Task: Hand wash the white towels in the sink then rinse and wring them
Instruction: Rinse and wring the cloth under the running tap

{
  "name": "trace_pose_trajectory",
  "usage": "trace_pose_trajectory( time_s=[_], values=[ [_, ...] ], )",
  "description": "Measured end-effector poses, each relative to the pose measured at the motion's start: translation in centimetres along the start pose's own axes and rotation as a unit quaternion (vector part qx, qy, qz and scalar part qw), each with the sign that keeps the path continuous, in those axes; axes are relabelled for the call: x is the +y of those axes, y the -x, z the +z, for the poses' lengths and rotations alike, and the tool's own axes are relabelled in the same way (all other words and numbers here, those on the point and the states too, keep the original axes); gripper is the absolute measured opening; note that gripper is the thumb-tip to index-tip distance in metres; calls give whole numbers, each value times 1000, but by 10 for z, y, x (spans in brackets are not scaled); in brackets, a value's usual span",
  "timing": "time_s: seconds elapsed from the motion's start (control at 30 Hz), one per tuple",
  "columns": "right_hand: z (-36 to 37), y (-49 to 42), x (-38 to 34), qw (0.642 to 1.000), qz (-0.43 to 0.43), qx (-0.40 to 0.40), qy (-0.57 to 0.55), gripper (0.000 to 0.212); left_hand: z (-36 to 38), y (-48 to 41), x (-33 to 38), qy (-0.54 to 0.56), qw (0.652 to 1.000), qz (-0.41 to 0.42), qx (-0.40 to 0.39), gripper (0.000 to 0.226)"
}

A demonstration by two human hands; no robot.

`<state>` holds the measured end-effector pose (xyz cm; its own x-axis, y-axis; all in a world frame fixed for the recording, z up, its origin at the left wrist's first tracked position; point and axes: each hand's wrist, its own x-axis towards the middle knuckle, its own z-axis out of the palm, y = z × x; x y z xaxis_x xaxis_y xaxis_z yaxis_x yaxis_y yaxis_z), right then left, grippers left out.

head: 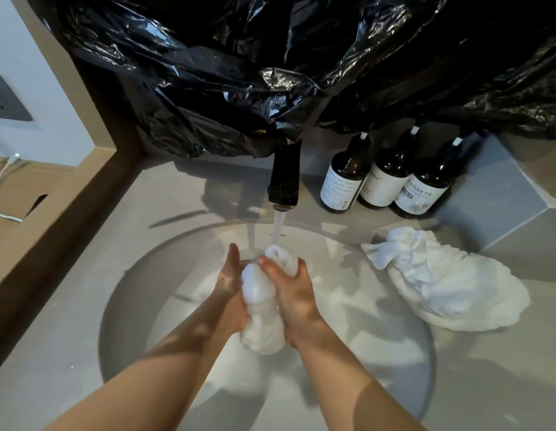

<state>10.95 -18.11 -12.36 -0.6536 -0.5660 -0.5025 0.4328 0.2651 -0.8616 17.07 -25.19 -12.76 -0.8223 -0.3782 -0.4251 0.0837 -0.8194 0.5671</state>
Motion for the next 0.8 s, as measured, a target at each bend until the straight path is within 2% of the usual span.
trace_pose_trajectory(
  time_s=[0.03, 0.1, 0.17, 0.2, 0.27, 0.33, 0.4, 0.5, 0.57, 0.63, 0.7, 0.73, 0.8],
  values=[
    [-1, -4, 1, 1000, 0, 4, 7, 60, 6, 4, -1, 5, 999, 23, -26, 78],
    [-2, -10, 1, 999, 6, 25, 33, 49, 0, 5, -6, -55, 997, 46, -36, 60],
    [-2, -14, 1, 998, 26, 54, 20, 42, -6, 3, -2, -194, 978, 58, 39, 43],
    [-2, -14, -1, 997, 38, 59, 12, 41, -7, 1, 0, -276, 955, 67, 90, 39],
    [-3, -16, -9, 996, 63, 54, 30, 58, -6, 3, 3, -366, 900, 109, 208, 33],
    [-5, -21, -16, 993, 78, 42, 76, 79, -7, 4, 9, -363, 892, 94, 254, 32],
    [-7, -23, -25, 985, 51, 35, 164, 75, -16, 4, 12, -333, 905, 51, 259, 29],
    [-11, -24, -42, 971, -33, 64, 228, 67, -23, 12, 23, -334, 915, -14, 227, 45],
    [-17, -27, -52, 978, -70, 86, 178, 37, -16, 16, 28, -386, 900, -22, 200, 54],
    [-20, -27, -60, 983, -74, 81, 150, 28, 0, 16, 35, -477, 852, 10, 216, 64],
    [-17, -23, -64, 981, -91, 62, 159, 33, 14, 15, 41, -532, 809, 56, 244, 81],
    [-15, -21, -64, 980, -102, 47, 166, 37, 20, 13, 43, -509, 823, 45, 247, 86],
    [-14, -15, -63, 978, -111, -6, 176, 43, 30, 8, 45, -391, 894, -45, 215, 89]
  ],
)
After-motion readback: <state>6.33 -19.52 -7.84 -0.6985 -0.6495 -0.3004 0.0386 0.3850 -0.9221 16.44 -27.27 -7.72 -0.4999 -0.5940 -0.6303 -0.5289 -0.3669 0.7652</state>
